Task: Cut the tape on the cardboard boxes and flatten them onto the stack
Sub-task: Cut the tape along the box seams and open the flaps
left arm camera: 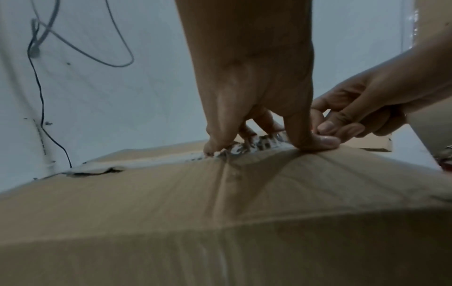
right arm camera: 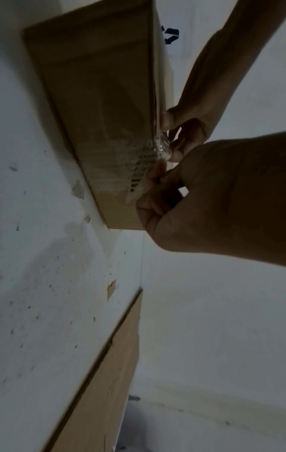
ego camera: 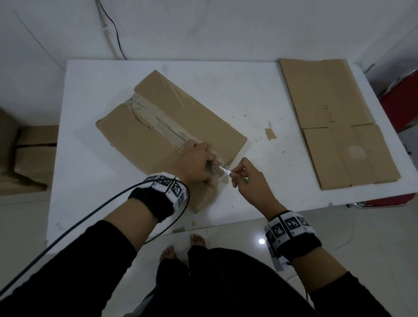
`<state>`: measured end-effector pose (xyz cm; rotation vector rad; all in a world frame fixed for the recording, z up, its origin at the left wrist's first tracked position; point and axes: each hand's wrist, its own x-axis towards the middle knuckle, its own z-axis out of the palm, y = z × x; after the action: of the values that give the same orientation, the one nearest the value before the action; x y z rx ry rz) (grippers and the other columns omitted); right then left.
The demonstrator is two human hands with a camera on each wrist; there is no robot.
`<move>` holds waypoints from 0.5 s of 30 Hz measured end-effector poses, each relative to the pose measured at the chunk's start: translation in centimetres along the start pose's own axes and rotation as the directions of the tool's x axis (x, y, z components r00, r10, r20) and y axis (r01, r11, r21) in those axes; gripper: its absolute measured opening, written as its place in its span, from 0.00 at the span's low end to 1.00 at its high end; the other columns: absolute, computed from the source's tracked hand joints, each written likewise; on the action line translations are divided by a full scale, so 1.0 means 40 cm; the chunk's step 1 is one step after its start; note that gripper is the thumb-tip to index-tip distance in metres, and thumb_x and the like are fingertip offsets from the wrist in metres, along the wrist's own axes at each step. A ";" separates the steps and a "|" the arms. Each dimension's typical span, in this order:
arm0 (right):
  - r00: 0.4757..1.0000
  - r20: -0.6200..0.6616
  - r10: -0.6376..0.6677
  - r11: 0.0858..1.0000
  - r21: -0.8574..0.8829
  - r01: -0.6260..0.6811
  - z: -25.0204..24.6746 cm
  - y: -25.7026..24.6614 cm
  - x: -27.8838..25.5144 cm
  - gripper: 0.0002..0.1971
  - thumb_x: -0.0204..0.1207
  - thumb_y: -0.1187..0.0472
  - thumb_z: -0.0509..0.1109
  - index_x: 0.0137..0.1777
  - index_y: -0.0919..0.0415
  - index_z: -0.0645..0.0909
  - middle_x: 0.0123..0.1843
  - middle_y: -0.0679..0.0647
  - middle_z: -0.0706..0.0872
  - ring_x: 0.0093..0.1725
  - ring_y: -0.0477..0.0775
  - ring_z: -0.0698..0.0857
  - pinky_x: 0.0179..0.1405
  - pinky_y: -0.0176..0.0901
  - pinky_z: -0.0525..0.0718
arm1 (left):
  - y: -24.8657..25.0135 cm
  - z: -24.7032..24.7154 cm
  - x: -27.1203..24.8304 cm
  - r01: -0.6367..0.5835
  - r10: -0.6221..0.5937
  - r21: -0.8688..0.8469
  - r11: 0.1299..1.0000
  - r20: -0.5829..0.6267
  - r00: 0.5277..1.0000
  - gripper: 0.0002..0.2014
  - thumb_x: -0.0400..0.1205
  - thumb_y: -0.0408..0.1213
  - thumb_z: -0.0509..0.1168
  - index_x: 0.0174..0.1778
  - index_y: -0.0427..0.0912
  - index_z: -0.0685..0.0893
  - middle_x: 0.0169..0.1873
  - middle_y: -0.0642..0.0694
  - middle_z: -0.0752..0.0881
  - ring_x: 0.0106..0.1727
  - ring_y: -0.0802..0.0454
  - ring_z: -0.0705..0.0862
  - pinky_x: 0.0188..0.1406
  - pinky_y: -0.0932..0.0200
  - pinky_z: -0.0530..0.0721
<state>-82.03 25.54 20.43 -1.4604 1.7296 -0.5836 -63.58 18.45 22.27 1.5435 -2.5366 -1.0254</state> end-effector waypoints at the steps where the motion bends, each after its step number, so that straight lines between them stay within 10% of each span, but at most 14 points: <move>1: 1.000 0.004 0.007 1.000 0.015 -0.007 -0.001 -0.002 0.000 0.07 0.84 0.63 0.66 0.44 0.58 0.72 0.32 0.48 0.86 0.29 0.39 0.79 0.29 0.33 0.74 | 0.002 -0.004 0.006 0.006 -0.006 -0.007 1.000 0.011 1.000 0.26 0.65 0.48 0.80 0.59 0.45 0.87 0.58 0.49 0.76 0.61 0.46 0.64 0.53 0.61 0.61; 15: 0.996 0.066 -0.060 0.998 0.000 0.060 -0.011 -0.023 -0.021 0.06 0.83 0.65 0.64 0.44 0.60 0.71 0.30 0.48 0.84 0.28 0.44 0.76 0.27 0.39 0.72 | -0.029 0.029 -0.009 -0.038 0.005 -0.201 0.979 -0.161 0.987 0.19 0.62 0.44 0.82 0.47 0.41 0.92 0.53 0.51 0.67 0.57 0.48 0.62 0.58 0.62 0.60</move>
<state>-81.81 26.07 21.62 -1.5204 1.6408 -0.5594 -62.84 18.99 20.87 1.4758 -2.2590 -1.0736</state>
